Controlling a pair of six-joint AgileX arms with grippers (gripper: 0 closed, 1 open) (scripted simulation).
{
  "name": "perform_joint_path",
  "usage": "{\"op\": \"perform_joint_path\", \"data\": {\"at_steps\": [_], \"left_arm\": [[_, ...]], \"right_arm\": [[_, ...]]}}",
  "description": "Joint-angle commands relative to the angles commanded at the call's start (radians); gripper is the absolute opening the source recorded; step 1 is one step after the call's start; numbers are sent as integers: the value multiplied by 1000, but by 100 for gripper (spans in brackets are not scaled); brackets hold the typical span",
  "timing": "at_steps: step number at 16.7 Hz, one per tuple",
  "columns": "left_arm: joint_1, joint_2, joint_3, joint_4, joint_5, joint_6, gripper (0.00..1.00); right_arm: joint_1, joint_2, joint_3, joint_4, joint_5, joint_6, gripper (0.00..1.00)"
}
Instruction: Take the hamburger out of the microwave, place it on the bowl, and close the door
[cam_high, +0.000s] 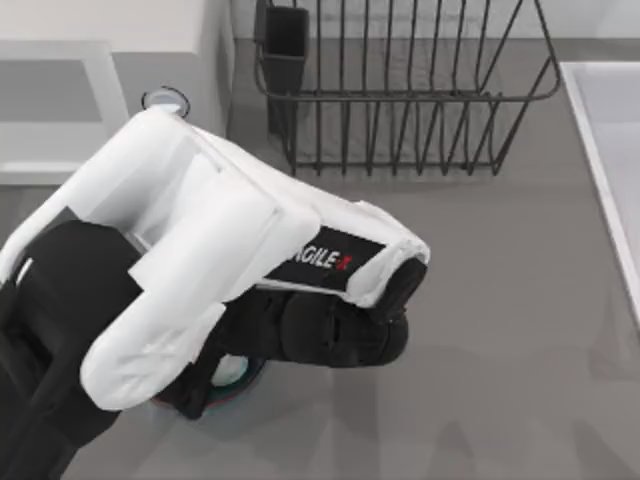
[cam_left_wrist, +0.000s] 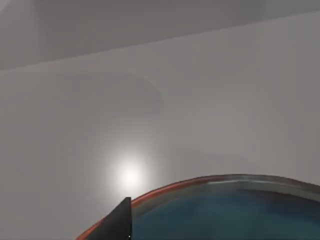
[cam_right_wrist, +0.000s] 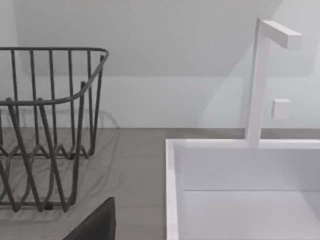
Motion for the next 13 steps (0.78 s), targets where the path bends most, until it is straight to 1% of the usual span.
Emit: {"op": "perform_joint_path", "data": {"at_steps": [3,6,8,10,13], "left_arm": [[19,-48,-18,35,15,61,100],[72,-183,-71,128,61,216,100],[122,-323,-128,218,106,370,100],[182,-503,-208,328,164,564,100],[291,-847,-382,525,273,930,100]], "right_arm": [[0,0,0,0,0,0,100],[0,0,0,0,0,0,100],[0,0,0,0,0,0,100],[0,0,0,0,0,0,100],[0,0,0,0,0,0,100]]}}
